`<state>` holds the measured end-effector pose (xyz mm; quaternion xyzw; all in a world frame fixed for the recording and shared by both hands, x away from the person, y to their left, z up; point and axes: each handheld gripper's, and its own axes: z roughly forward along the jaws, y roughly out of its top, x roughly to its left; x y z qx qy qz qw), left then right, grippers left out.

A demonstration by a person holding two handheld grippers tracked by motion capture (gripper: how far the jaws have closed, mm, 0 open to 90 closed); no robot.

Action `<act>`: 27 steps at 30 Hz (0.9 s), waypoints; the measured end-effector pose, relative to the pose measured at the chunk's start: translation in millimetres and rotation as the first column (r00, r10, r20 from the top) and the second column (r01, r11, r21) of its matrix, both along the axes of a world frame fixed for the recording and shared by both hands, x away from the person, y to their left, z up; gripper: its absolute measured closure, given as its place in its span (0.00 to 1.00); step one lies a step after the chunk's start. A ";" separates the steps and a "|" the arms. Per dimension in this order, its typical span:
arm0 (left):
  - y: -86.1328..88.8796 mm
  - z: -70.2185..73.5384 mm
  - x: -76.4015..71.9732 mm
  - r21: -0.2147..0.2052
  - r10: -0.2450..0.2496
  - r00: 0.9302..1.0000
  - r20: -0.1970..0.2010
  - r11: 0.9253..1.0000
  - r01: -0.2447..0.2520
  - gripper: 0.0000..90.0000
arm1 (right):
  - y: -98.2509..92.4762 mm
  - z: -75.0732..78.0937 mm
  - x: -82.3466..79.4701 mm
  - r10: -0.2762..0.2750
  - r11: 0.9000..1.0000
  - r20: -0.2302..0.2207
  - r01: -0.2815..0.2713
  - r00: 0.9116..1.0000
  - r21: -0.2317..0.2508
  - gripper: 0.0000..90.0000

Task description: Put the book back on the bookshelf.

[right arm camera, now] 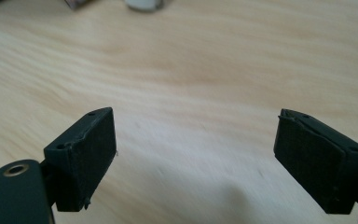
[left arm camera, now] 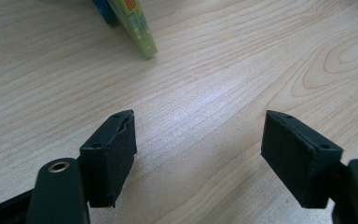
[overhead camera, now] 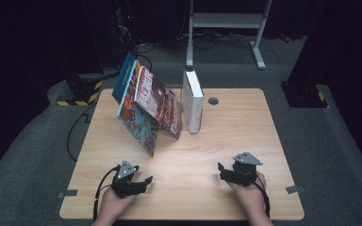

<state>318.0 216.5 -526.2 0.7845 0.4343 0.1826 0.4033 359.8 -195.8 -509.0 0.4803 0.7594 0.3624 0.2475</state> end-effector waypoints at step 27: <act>59.9 -3.4 2.7 0.102 0.166 0.985 -0.040 0.982 -0.161 0.15 | -38.2 -15.1 -10.9 -0.064 0.997 -0.120 0.060 0.991 -0.042 0.15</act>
